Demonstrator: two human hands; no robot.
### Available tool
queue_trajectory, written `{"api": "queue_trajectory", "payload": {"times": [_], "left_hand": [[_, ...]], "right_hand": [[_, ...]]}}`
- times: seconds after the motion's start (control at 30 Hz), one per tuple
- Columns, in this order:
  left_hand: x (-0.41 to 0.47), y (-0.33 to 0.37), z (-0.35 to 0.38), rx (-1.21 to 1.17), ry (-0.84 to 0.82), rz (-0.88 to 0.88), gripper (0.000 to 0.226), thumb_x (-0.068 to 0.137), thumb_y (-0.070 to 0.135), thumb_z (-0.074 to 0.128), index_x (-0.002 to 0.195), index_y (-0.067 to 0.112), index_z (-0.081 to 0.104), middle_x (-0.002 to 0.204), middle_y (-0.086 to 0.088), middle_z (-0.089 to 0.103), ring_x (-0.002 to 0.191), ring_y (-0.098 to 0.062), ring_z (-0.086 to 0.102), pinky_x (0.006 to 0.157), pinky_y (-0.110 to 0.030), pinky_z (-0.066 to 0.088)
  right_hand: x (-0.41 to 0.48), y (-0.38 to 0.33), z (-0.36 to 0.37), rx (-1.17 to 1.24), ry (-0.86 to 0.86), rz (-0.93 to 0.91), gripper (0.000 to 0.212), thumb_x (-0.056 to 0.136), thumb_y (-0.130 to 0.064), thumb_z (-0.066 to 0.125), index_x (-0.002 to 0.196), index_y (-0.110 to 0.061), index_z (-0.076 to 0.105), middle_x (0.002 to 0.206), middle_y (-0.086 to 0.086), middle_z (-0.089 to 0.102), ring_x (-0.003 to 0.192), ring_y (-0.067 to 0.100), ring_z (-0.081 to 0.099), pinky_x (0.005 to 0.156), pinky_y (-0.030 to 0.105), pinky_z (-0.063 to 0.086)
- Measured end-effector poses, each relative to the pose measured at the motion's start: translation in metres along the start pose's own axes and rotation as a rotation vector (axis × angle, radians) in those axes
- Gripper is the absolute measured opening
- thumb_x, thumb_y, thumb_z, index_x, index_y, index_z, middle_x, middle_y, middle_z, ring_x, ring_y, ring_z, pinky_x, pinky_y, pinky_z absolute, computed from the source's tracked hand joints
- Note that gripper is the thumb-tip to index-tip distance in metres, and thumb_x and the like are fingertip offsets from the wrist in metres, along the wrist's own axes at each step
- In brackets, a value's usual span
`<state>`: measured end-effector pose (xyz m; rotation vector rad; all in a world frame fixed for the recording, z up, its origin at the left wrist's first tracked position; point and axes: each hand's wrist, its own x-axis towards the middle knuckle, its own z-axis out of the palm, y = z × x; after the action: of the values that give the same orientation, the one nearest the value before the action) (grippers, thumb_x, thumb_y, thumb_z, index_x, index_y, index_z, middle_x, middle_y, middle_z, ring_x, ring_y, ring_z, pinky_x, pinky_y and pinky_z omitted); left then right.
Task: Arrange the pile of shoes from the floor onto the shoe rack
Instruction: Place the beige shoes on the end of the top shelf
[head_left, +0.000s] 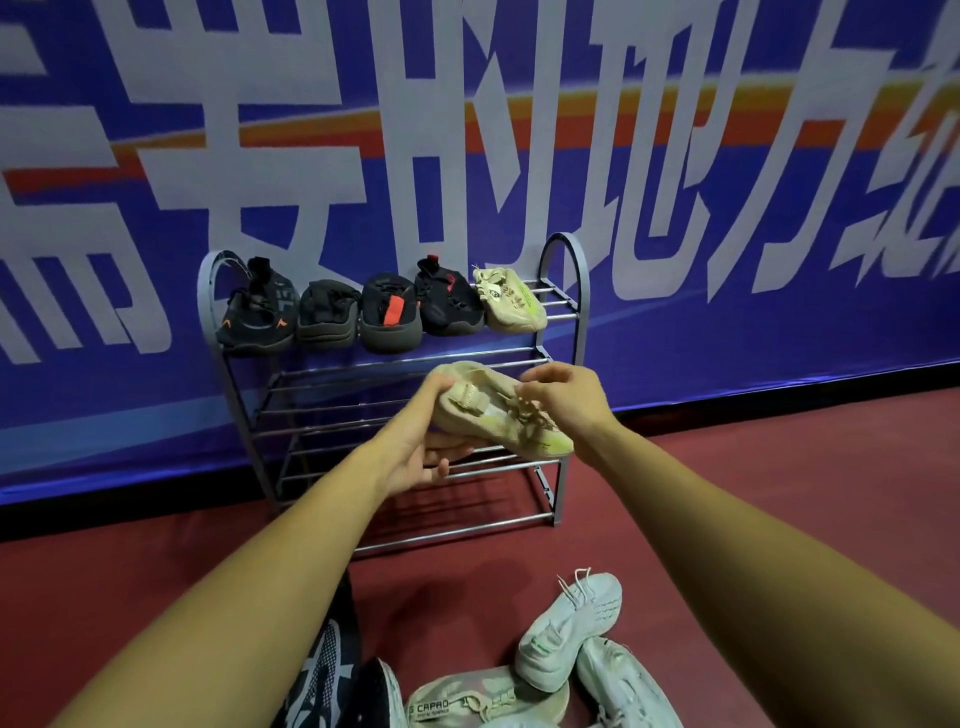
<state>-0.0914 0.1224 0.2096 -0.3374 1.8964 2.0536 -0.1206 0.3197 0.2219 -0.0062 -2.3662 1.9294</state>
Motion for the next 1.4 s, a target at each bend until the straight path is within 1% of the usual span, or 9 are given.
{"api": "queue_trajectory", "payload": {"times": [0.07, 0.13, 0.4, 0.5, 0.67, 0.8, 1.03, 1.2, 1.4], "left_hand": [[0.0, 0.004, -0.002, -0.019, -0.011, -0.021, 0.068, 0.064, 0.073, 0.061, 0.108, 0.022, 0.066, 0.103, -0.012, 0.077, 0.083, -0.018, 0.07, 0.058, -0.026, 0.042], [-0.002, 0.008, -0.003, -0.024, -0.016, -0.038, 0.074, 0.063, 0.076, 0.061, 0.113, 0.022, 0.065, 0.105, -0.012, 0.076, 0.087, -0.019, 0.069, 0.058, -0.026, 0.043], [-0.013, 0.014, 0.003, -0.096, 0.065, -0.049, 0.068, 0.07, 0.076, 0.058, 0.112, 0.023, 0.065, 0.101, -0.009, 0.077, 0.088, -0.021, 0.067, 0.057, -0.025, 0.044], [-0.014, 0.013, 0.008, -0.139, 0.174, 0.016, 0.061, 0.071, 0.071, 0.063, 0.106, 0.022, 0.068, 0.095, -0.001, 0.071, 0.085, -0.017, 0.06, 0.058, -0.026, 0.042], [-0.014, 0.014, 0.015, -0.183, 0.192, 0.141, 0.044, 0.078, 0.056, 0.066, 0.102, 0.02, 0.071, 0.085, 0.0, 0.072, 0.078, -0.015, 0.06, 0.058, -0.026, 0.039], [-0.015, 0.01, 0.022, -0.177, 0.086, 0.145, 0.035, 0.082, 0.048, 0.062, 0.099, 0.018, 0.071, 0.081, 0.0, 0.072, 0.078, -0.015, 0.058, 0.057, -0.027, 0.034], [-0.019, 0.012, 0.031, -0.111, -0.145, 0.107, 0.057, 0.067, 0.043, 0.072, 0.116, 0.016, 0.066, 0.1, -0.004, 0.072, 0.086, -0.016, 0.062, 0.062, -0.027, 0.037], [-0.02, 0.013, 0.042, -0.067, -0.225, 0.12, 0.06, 0.066, 0.044, 0.077, 0.121, 0.021, 0.065, 0.11, -0.006, 0.071, 0.093, -0.017, 0.064, 0.067, -0.029, 0.04], [-0.015, 0.022, 0.055, -0.012, -0.148, 0.24, 0.041, 0.079, 0.033, 0.076, 0.118, 0.032, 0.064, 0.105, 0.003, 0.073, 0.085, -0.013, 0.067, 0.069, -0.03, 0.042]], "right_hand": [[0.0, 0.004, 0.001, -0.065, 0.045, 0.025, 0.015, 0.08, -0.023, 0.081, 0.076, -0.015, 0.07, 0.074, 0.005, 0.07, 0.07, 0.02, 0.063, 0.066, 0.035, 0.055], [-0.002, 0.005, 0.003, -0.053, 0.02, 0.048, 0.022, 0.079, -0.031, 0.081, 0.074, -0.015, 0.067, 0.068, 0.004, 0.067, 0.069, 0.02, 0.061, 0.068, 0.039, 0.051], [-0.011, -0.004, 0.005, -0.076, 0.04, -0.024, 0.03, 0.084, -0.037, 0.075, 0.068, -0.015, 0.061, 0.062, 0.0, 0.064, 0.064, 0.013, 0.058, 0.068, 0.03, 0.05], [-0.018, -0.01, 0.004, -0.011, -0.115, 0.0, 0.032, 0.088, -0.035, 0.072, 0.066, -0.013, 0.064, 0.057, 0.001, 0.061, 0.054, 0.009, 0.053, 0.056, 0.019, 0.045], [-0.023, -0.018, -0.003, 0.038, -0.155, 0.076, 0.035, 0.092, -0.041, 0.068, 0.086, -0.006, 0.067, 0.068, 0.013, 0.07, 0.042, 0.003, 0.055, 0.04, 0.014, 0.038], [-0.022, -0.016, -0.009, -0.017, -0.072, 0.101, 0.044, 0.086, -0.051, 0.069, 0.101, -0.01, 0.07, 0.08, 0.012, 0.078, 0.043, 0.004, 0.054, 0.043, 0.018, 0.038], [-0.023, -0.013, -0.015, 0.261, -0.046, 0.096, 0.015, 0.089, -0.024, 0.065, 0.081, -0.012, 0.061, 0.053, -0.006, 0.062, 0.036, 0.0, 0.049, 0.037, 0.016, 0.033], [-0.019, -0.006, -0.025, 0.295, 0.047, 0.1, 0.014, 0.085, -0.024, 0.066, 0.085, -0.013, 0.056, 0.058, -0.004, 0.053, 0.044, 0.004, 0.044, 0.048, 0.023, 0.034], [-0.014, -0.003, -0.036, 0.352, 0.116, 0.026, 0.018, 0.091, -0.023, 0.067, 0.085, -0.014, 0.053, 0.067, 0.0, 0.057, 0.045, 0.001, 0.048, 0.045, 0.015, 0.038]]}}
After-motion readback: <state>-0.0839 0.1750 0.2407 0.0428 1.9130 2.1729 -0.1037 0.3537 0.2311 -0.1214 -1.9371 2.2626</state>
